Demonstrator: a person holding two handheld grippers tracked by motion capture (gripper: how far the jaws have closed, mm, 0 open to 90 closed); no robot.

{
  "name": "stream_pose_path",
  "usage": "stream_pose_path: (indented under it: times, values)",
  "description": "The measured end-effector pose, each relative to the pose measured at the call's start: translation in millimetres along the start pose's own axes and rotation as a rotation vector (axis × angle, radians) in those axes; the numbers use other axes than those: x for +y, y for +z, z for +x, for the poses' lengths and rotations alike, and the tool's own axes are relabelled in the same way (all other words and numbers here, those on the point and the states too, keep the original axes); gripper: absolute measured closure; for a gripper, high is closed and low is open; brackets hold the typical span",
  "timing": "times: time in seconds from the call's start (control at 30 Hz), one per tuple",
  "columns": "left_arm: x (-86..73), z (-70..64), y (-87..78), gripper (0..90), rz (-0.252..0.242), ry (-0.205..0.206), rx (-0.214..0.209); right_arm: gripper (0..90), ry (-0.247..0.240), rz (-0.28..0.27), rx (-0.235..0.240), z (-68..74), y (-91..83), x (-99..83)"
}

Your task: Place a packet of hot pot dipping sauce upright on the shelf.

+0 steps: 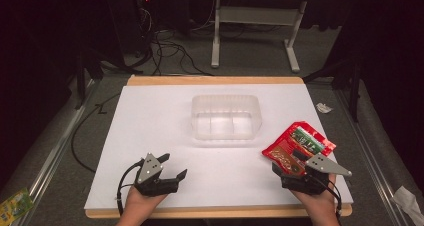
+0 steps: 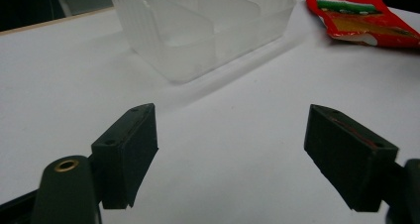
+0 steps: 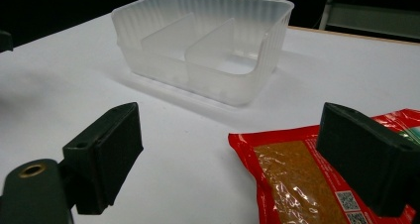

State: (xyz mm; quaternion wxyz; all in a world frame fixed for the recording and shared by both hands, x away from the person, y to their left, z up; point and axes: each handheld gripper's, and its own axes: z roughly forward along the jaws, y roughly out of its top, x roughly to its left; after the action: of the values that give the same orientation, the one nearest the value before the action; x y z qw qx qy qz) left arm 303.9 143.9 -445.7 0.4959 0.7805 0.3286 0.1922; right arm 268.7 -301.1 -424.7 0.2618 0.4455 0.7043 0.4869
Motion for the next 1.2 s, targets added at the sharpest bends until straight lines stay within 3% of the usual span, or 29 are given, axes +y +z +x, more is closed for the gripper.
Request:
stream_pose_path:
  times: [0.37, 0.6, 0.97, 1.2]
  values:
    - [0.4, 4.1, -3.1, 19.1, -0.012, -0.009, 0.02, 9.3, -0.007, 0.002, 0.001, -2.7, -0.1, -0.2]
    - [0.4, 2.3, -0.8, 18.9, -0.004, -0.022, 0.001, 12.7, -0.013, 0.011, -0.015, -10.9, 0.8, -1.5]
    - [-1.4, 2.0, 1.6, 19.3, 0.009, -0.01, 0.007, 10.9, 0.045, 0.026, -0.112, -44.8, 0.8, -1.2]
    - [-1.0, 0.7, 1.9, 19.3, 0.011, 0.001, 0.001, 7.9, 0.098, 0.043, -0.188, -77.7, 0.4, -5.1]
